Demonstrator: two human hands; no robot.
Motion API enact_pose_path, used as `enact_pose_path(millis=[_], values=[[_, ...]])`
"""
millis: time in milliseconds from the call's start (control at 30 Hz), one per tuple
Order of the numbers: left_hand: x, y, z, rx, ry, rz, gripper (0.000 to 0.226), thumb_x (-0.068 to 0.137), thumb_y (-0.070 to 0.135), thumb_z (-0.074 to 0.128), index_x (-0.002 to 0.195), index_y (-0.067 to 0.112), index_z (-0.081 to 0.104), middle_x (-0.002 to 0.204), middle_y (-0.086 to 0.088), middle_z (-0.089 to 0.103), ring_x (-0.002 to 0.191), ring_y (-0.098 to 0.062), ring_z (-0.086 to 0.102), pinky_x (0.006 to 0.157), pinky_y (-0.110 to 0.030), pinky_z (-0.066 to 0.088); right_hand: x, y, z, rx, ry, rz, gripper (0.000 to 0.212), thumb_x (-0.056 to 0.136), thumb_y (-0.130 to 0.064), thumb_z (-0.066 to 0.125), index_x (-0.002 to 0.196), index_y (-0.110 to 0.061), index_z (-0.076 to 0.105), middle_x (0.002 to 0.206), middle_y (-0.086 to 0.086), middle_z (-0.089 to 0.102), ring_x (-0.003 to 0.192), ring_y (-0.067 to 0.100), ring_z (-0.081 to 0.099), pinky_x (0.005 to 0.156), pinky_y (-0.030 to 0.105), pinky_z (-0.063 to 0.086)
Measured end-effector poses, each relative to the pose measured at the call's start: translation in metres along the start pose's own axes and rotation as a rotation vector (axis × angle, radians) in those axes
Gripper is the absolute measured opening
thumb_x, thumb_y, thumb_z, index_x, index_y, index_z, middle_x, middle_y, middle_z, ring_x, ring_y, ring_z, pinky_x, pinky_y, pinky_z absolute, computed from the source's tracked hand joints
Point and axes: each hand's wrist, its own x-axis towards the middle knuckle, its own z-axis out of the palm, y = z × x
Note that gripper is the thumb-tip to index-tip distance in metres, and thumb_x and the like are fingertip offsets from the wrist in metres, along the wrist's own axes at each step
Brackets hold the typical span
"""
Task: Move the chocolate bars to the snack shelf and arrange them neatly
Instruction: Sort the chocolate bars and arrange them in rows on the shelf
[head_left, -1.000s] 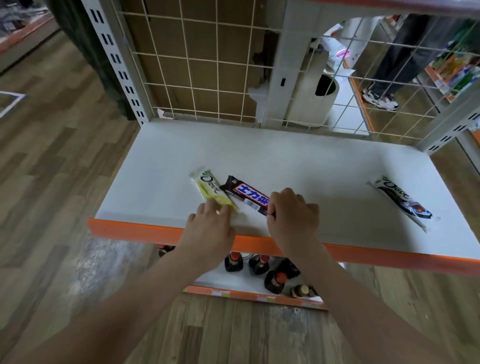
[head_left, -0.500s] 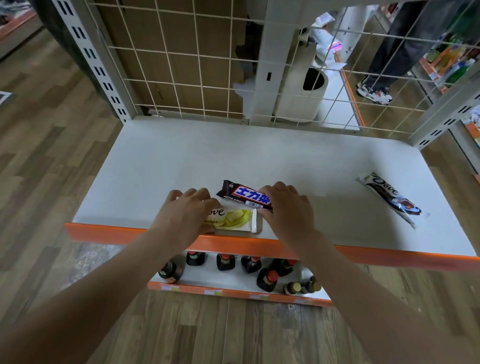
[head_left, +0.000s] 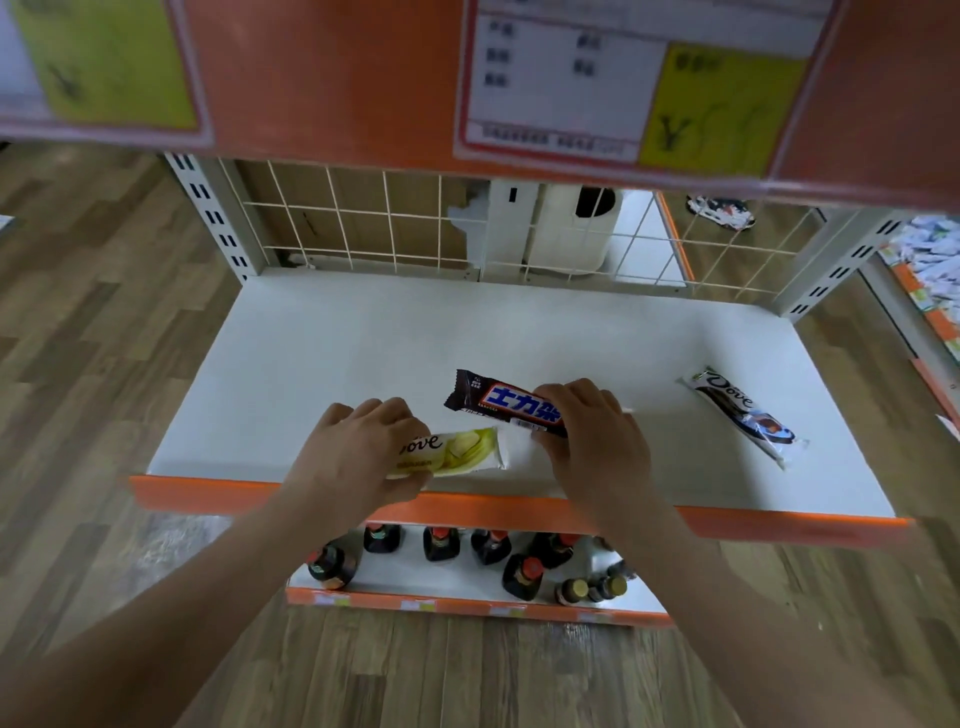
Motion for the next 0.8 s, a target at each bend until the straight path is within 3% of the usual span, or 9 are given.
enact_pose_path(millis=[167,500,600,700,800], values=[[-0.027,0.018,-0.013,-0.054,0.015,0.013,0.045,0.082,0.053,0.053,0.123,0.034,0.053,0.115,0.016,0.049,0.105,-0.005,0.05,0.088,-0.021,0.027,-0.038,-0.007,-0.026,0.0,0.034,-0.013,0.039,0.084,-0.024,0.067,0.122,-0.02,0.058,0.114,0.002,0.058,0.1,0.025,0.055,0.077,0.035,0.042],[-0.093,0.054,-0.054,-0.12,0.049,0.015,0.048,0.078,0.051,0.058,0.122,0.034,0.053,0.114,0.015,0.049,0.104,-0.006,0.048,0.083,-0.024,0.025,-0.102,-0.043,-0.083,0.014,0.065,-0.043,0.04,0.089,-0.021,0.059,0.128,-0.028,0.052,0.122,-0.005,0.052,0.11,0.022,0.049,0.081,0.034,0.041],[-0.118,0.063,-0.076,-0.098,0.078,0.032,0.044,0.074,0.052,0.059,0.11,0.027,0.059,0.108,0.013,0.052,0.089,-0.008,0.047,0.076,-0.026,0.026,-0.127,-0.062,-0.104,0.019,0.094,-0.094,0.038,0.085,-0.019,0.063,0.122,-0.026,0.056,0.115,-0.004,0.055,0.103,0.023,0.053,0.075,0.033,0.042],[-0.147,0.071,-0.1,-0.057,0.121,0.064,0.039,0.068,0.047,0.067,0.092,0.016,0.062,0.095,0.005,0.058,0.082,-0.017,0.057,0.074,-0.03,0.036,-0.152,-0.083,-0.129,0.02,0.107,-0.13,0.035,0.083,-0.022,0.067,0.117,-0.024,0.061,0.108,-0.003,0.059,0.097,0.023,0.055,0.075,0.034,0.043],[-0.181,0.077,-0.13,-0.035,0.14,0.066,0.04,0.058,0.05,0.067,0.084,0.02,0.063,0.082,0.007,0.058,0.074,-0.016,0.06,0.064,-0.031,0.041,-0.173,-0.099,-0.158,0.019,0.135,-0.155,0.036,0.075,-0.016,0.076,0.11,-0.019,0.065,0.099,0.0,0.062,0.087,0.026,0.058,0.07,0.036,0.046]])
